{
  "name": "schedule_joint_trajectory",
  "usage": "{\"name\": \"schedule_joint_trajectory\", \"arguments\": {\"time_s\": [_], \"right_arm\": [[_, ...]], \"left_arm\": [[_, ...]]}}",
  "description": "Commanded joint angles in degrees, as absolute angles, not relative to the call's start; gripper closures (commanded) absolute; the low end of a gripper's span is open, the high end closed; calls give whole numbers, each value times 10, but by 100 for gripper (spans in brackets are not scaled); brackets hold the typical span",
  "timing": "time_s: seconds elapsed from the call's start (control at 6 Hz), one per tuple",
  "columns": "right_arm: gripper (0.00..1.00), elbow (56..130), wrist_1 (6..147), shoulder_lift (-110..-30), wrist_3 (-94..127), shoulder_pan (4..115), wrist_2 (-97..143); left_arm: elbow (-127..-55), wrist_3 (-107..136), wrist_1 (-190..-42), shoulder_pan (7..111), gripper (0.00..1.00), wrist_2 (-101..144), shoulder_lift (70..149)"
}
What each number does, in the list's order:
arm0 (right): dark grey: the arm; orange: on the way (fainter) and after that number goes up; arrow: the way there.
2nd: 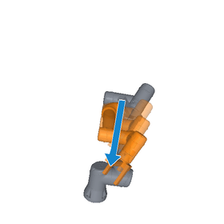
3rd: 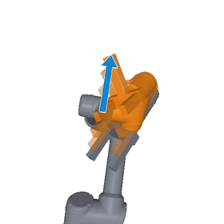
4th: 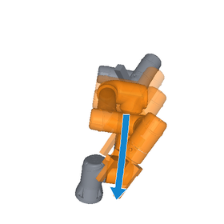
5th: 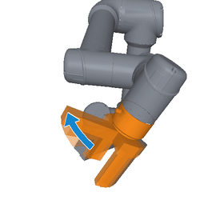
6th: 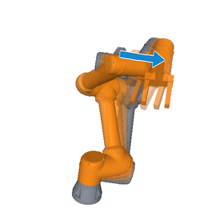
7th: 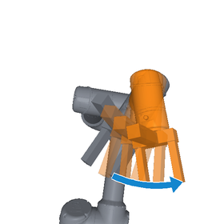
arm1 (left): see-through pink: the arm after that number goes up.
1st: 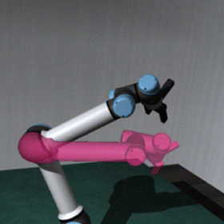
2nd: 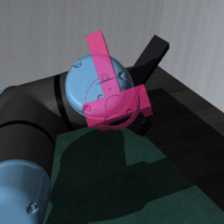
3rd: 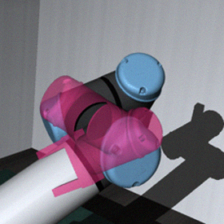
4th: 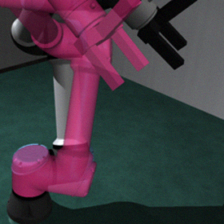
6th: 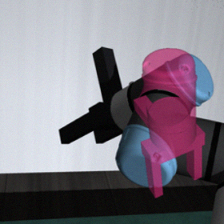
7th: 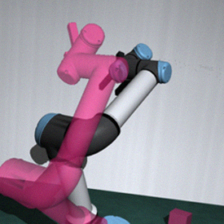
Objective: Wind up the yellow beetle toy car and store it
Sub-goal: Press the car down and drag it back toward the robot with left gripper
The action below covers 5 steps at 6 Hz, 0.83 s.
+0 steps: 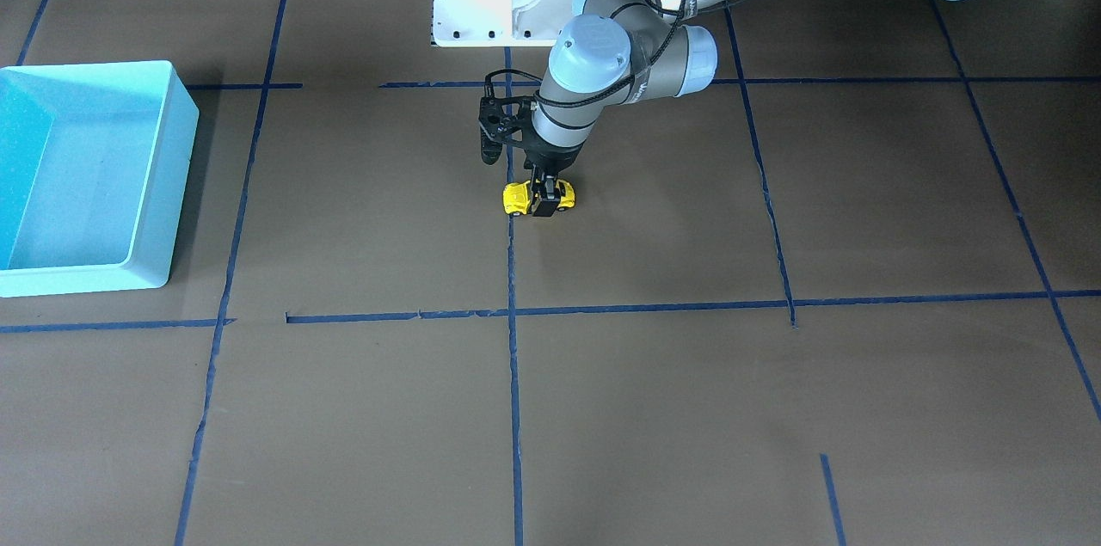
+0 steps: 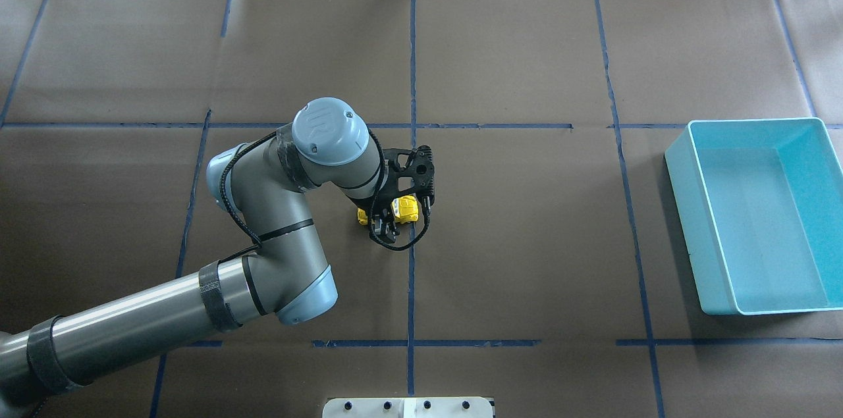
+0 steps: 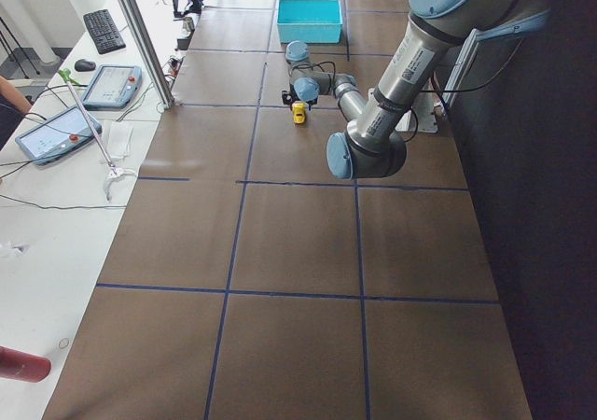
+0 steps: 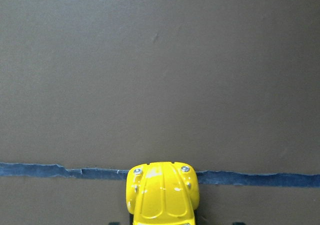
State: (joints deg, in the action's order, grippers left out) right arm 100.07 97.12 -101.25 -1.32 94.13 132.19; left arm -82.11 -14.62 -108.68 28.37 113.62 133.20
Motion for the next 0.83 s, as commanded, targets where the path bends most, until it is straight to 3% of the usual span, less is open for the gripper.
{"name": "schedule_joint_trajectory", "arguments": {"time_s": [0.0,0.17,0.33,0.5,0.67], "right_arm": [[0,1000,971,-1013,-13,941,1322],[0,1000,971,-1013,-13,941,1321],[0,1000,971,-1013,-13,941,1321],[0,1000,971,-1013,-13,941,1322],[0,1000,971,-1013,-13,941,1322]], "left_arm": [[-818,-147,-1087,283,30,1123,1333],[-815,-148,-1086,283,42,1117,1334],[-815,-145,-1085,283,72,1116,1337],[-816,-144,-1085,284,92,1121,1339],[-832,-144,-1088,284,97,1123,1339]]}}
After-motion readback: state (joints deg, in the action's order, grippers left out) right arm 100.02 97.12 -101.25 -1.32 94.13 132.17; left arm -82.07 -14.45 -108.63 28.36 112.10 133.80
